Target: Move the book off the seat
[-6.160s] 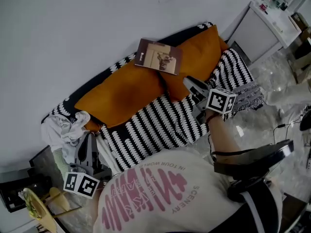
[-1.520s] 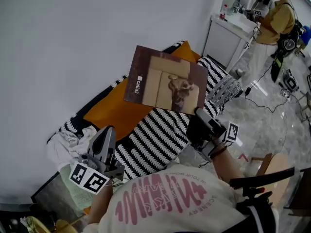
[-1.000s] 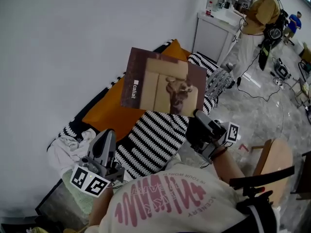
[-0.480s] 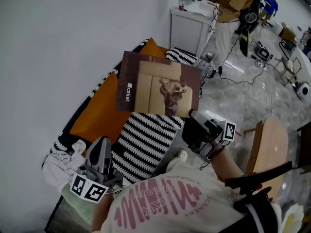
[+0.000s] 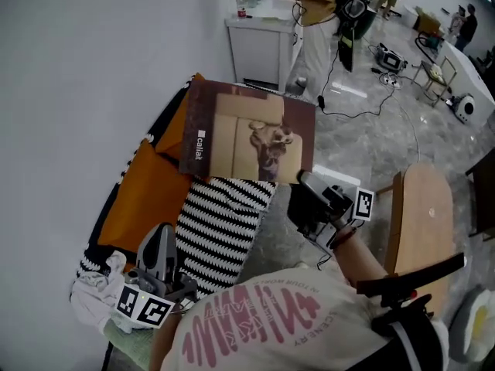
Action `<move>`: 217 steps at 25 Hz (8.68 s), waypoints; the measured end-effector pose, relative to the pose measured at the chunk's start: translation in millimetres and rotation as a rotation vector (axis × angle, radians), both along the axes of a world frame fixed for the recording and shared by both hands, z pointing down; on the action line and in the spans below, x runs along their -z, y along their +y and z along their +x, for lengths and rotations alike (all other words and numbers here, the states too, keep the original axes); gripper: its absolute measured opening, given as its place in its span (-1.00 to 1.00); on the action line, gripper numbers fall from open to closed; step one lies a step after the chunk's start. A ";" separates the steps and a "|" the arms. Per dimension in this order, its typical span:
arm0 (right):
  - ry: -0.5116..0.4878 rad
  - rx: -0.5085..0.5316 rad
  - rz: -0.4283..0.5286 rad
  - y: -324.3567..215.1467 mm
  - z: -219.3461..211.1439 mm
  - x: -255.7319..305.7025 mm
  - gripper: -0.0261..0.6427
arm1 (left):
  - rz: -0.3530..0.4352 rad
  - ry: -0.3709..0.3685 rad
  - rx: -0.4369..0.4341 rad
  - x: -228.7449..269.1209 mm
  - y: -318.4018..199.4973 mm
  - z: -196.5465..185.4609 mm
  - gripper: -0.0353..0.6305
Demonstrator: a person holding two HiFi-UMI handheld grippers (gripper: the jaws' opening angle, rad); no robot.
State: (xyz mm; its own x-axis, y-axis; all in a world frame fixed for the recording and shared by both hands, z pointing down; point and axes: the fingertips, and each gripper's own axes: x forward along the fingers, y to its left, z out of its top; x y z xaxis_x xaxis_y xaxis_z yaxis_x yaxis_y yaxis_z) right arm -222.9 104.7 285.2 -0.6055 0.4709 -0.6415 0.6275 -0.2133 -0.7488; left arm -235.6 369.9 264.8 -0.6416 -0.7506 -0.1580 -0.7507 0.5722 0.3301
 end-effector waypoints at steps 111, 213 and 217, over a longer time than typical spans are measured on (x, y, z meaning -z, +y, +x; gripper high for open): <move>0.328 -1.570 -0.249 -497.2 302.9 -131.7 -0.44 | -0.036 0.115 -1.431 -24.2 -754.0 12.8 -0.87; 1.285 -1.245 -0.776 -532.4 333.0 -553.2 -0.38 | -0.469 0.315 -0.984 -151.6 -809.7 20.9 -0.87; 1.338 -1.233 -0.732 -532.6 336.2 -557.8 -0.34 | -0.465 0.320 -0.963 -151.5 -806.9 16.4 -0.87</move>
State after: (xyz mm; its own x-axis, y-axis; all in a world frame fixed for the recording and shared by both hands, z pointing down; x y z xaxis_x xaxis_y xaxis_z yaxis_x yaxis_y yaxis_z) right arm 113.4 -427.9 843.0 -0.5224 -0.6169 0.5886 -0.1494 -0.6134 -0.7755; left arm -219.2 -437.0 416.4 0.2792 -0.8995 0.3362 -0.8659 -0.0846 0.4930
